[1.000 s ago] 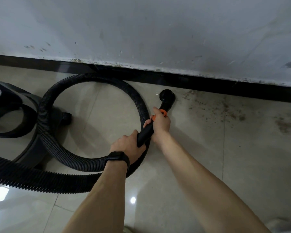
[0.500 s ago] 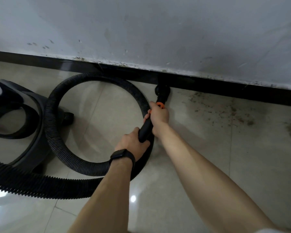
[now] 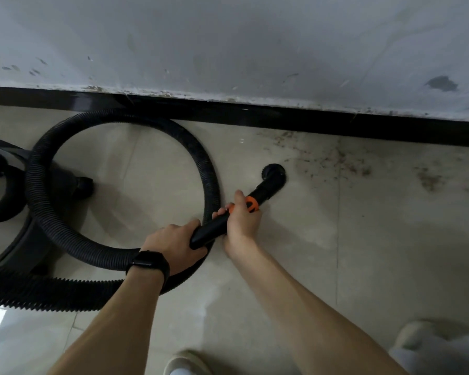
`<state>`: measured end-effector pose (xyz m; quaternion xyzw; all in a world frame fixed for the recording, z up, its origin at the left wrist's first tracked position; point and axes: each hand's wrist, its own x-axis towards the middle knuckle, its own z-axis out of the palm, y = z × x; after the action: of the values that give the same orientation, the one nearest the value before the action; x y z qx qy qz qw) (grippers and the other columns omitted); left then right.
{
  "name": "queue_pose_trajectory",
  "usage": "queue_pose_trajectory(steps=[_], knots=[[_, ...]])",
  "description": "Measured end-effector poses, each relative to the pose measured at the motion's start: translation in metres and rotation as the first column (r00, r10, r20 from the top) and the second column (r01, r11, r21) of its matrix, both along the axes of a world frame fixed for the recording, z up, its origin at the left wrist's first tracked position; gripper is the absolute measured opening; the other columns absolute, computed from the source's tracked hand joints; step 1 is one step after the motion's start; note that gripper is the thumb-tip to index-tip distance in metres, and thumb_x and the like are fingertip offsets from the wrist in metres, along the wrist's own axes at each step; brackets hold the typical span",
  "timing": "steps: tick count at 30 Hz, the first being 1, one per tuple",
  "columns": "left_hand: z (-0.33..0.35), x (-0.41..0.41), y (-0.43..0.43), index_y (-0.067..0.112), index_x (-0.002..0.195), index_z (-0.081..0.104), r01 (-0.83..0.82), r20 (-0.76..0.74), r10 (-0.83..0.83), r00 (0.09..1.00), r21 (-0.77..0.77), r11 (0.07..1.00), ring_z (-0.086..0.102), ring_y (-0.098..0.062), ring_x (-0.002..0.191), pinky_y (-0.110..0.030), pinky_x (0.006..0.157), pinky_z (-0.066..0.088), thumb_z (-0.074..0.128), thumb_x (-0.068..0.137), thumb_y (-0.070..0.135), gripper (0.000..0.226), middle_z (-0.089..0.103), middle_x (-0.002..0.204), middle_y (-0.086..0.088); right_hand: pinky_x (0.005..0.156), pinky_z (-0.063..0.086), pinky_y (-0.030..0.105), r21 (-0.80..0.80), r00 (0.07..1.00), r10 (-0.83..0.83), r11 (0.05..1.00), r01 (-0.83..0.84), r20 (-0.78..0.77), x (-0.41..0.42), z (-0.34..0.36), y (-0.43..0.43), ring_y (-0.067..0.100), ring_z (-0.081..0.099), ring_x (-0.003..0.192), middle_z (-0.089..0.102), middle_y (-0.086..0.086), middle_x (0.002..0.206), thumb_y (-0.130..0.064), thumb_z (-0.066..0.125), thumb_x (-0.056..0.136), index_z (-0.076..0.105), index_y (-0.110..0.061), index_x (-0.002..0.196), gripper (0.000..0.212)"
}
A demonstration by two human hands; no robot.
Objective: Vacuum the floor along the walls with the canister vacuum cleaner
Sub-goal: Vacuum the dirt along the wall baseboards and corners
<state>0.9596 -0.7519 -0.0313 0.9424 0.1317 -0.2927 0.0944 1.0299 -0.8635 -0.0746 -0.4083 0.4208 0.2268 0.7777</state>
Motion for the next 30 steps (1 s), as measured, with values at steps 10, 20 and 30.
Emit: queue_pose_trajectory(steps=[10, 20, 30], knots=[[0.000, 0.014, -0.012, 0.035, 0.094, 0.041, -0.031, 0.022, 0.033, 0.999, -0.060, 0.998, 0.060, -0.026, 0.075, -0.036, 0.069, 0.052, 0.052, 0.089, 0.049, 0.019, 0.058, 0.079, 0.002, 0.049, 0.053, 0.032, -0.038, 0.999, 0.026, 0.999, -0.025, 0.040, 0.024, 0.005, -0.004, 0.016, 0.048, 0.042, 0.050, 0.002, 0.059, -0.018, 0.065, 0.099, 0.053, -0.001, 0.124, 0.033], [-0.007, 0.034, -0.017, 0.034, 0.094, 0.038, -0.080, 0.041, 0.082, 0.996, -0.064, 0.995, 0.056, -0.023, 0.070, -0.032, 0.064, 0.046, 0.053, 0.091, 0.046, 0.019, 0.052, 0.074, 0.004, 0.051, 0.052, 0.034, -0.048, 0.987, 0.107, 0.994, -0.102, 0.120, 0.048, -0.002, -0.003, 0.019, 0.049, 0.044, 0.049, 0.000, 0.054, -0.017, 0.065, 0.099, 0.052, -0.008, 0.089, 0.018], [-0.015, 0.053, -0.019, 0.031, 0.110, 0.045, -0.124, 0.046, 0.128, 0.991, -0.090, 0.988, 0.061, -0.023, 0.073, -0.036, 0.069, 0.055, 0.053, 0.091, 0.045, 0.025, 0.059, 0.082, 0.000, 0.049, 0.051, 0.030, -0.073, 0.981, 0.142, 0.988, -0.133, 0.134, 0.070, -0.004, -0.002, 0.017, 0.048, 0.044, 0.049, -0.002, 0.053, -0.019, 0.064, 0.099, 0.052, -0.008, 0.093, 0.017]])
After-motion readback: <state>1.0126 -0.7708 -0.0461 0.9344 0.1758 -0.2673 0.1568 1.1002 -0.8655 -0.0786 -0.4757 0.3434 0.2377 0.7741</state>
